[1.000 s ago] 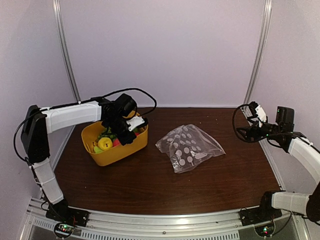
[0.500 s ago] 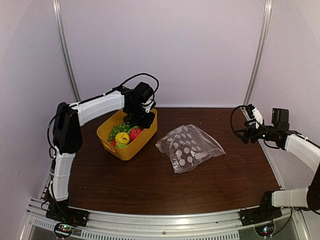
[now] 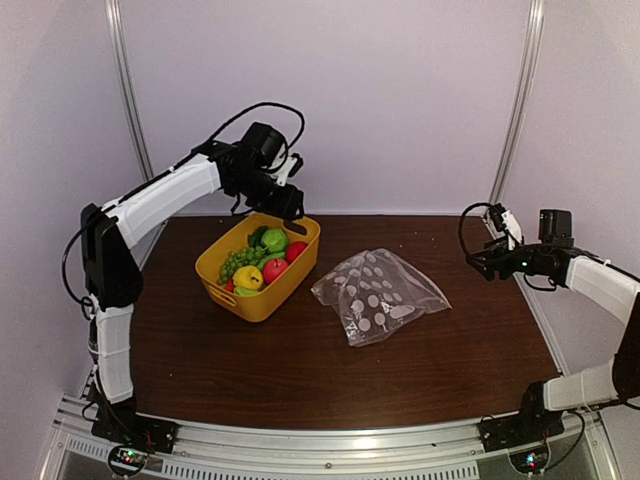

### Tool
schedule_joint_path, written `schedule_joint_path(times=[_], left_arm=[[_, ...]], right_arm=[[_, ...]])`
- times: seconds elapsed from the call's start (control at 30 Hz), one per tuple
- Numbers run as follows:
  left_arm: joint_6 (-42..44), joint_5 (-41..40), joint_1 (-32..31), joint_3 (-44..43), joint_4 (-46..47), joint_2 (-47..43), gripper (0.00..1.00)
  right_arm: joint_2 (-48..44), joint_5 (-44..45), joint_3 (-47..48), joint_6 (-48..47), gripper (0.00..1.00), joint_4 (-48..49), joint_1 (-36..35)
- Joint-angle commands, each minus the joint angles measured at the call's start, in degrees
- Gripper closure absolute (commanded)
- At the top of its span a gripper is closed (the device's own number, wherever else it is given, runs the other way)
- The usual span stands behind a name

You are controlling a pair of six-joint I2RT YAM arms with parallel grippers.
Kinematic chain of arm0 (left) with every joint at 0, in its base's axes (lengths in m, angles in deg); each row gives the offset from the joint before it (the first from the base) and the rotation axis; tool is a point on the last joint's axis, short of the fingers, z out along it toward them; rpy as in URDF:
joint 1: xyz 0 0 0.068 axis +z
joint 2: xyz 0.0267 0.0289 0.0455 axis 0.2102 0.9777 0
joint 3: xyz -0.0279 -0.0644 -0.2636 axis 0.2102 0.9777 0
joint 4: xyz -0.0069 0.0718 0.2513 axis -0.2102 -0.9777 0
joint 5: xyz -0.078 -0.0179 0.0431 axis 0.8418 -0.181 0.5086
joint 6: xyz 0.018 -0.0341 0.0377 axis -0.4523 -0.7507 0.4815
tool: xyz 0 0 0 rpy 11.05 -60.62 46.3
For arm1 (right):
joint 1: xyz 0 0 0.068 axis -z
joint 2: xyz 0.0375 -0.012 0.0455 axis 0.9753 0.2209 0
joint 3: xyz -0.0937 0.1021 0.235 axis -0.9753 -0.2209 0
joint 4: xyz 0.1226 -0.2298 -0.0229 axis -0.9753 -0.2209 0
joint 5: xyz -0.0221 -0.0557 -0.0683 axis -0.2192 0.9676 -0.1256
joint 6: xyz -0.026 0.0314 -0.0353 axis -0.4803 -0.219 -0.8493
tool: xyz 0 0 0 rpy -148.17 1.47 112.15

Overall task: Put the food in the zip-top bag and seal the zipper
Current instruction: Adjust the bin at the corner of the board.

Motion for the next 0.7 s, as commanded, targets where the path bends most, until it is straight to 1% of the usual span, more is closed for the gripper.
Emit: schedule_joint_path(times=[0.0,0.03,0.07,0.17,0.27,0.33,0.4,0.43,0.57,0.63,0.67], left_arm=[[6.3,-6.9,9.2,6.4,-0.2,-6.0,0.24],[7.0,-6.6,10.7,8.4,0.7,-6.7,0.08],[8.0,-6.4,12.0,9.8,1.3,-6.7,0.03],[11.0,-6.0,14.1,12.6,1.8,-6.7,0.03],[13.3,-5.3,15.6,14.9,2.6,-6.7,0.10],[13.8,-2.6,17.2,15.4,2.8,-6.1,0.20],[12.8,1.3,19.8,14.4,1.3,-4.8,0.34],[12.6,2.2,20.5,14.7,1.3,-4.6,0.38],[13.6,3.8,21.3,16.6,3.3,-4.1,0.46],[13.8,5.5,21.3,16.9,3.3,-3.3,0.53],[13.7,5.5,21.3,16.9,3.3,-2.8,0.55]], right_arm=[[1.9,0.1,2.2,0.4,0.17,-1.9,-0.5],[2.1,0.8,2.5,-0.2,0.17,-2.5,-0.5],[2.2,1.6,2.7,-0.6,0.17,-2.9,-0.5],[2.0,3.0,2.6,-1.5,0.17,-2.9,-0.5],[1.3,2.8,2.4,-0.9,0.17,-2.7,-0.5],[0.5,2.7,2.1,-0.6,0.17,-2.6,-0.5],[-0.3,2.7,1.8,-0.6,0.17,-2.3,-0.5],[-0.6,2.7,1.6,-0.5,0.17,-2.2,-0.5],[-1.1,3.0,1.3,-0.8,0.17,-2.1,-0.5],[-0.8,3.2,1.3,-1.1,0.17,-2.1,-0.5],[-0.7,3.3,1.3,-1.3,0.17,-2.1,-0.5]])
